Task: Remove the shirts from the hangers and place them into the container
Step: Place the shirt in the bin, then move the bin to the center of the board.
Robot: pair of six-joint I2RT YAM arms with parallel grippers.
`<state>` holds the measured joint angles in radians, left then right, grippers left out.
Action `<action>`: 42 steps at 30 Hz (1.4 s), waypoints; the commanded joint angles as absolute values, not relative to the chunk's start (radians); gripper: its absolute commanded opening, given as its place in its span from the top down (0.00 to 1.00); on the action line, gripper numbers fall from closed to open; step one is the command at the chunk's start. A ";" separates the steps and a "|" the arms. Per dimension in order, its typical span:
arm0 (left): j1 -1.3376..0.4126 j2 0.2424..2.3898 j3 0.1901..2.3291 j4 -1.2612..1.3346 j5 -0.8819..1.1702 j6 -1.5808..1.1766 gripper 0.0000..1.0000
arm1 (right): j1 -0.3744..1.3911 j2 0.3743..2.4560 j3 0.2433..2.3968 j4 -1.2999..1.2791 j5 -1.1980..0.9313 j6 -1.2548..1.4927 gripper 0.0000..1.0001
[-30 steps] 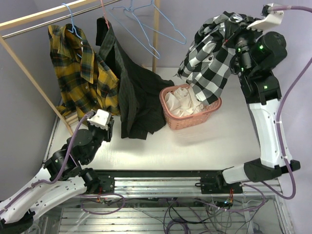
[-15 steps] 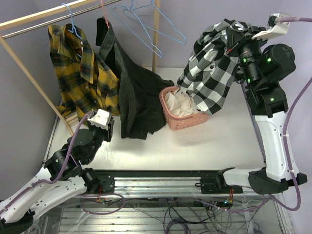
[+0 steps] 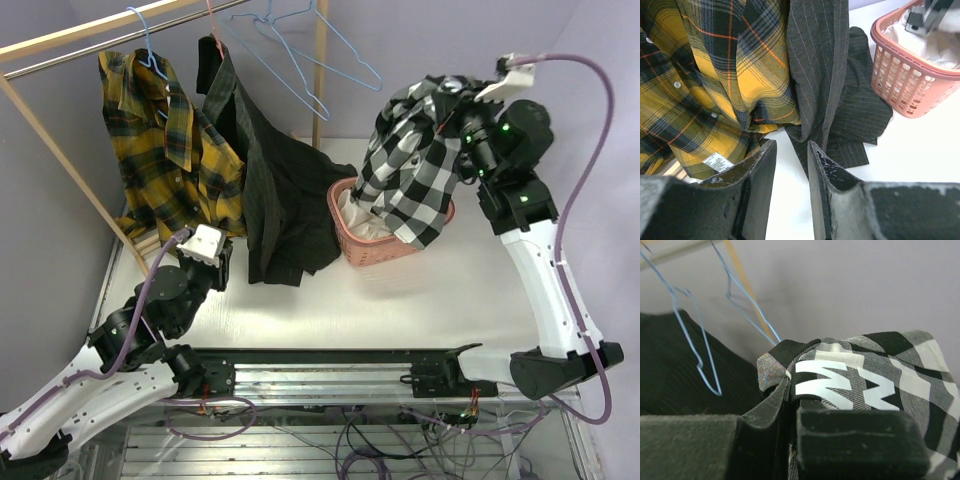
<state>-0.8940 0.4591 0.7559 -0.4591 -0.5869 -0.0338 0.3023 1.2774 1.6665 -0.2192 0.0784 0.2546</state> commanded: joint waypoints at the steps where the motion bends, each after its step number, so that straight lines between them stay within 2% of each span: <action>1: -0.897 0.453 0.752 -0.430 -0.601 -0.032 0.57 | 0.299 1.253 1.577 -0.162 0.106 0.263 1.00; 10: -0.897 0.483 0.758 -0.431 -0.591 -0.028 0.58 | 0.287 1.348 1.464 -0.330 0.092 0.271 1.00; 20: -0.897 0.480 0.756 -0.429 -0.594 -0.027 0.58 | 0.262 1.590 1.406 -0.445 -0.177 0.281 1.00; 29: -0.897 0.477 0.753 -0.425 -0.591 -0.025 0.58 | 0.257 1.694 1.304 -0.492 -0.149 0.286 1.00; 36: -0.897 0.468 0.752 -0.424 -0.590 -0.026 0.58 | 0.073 1.729 1.100 -0.367 -0.247 0.353 1.00; 42: -0.896 0.476 0.753 -0.422 -0.587 -0.024 0.58 | -0.010 1.727 1.081 -0.352 -0.138 0.329 0.99</action>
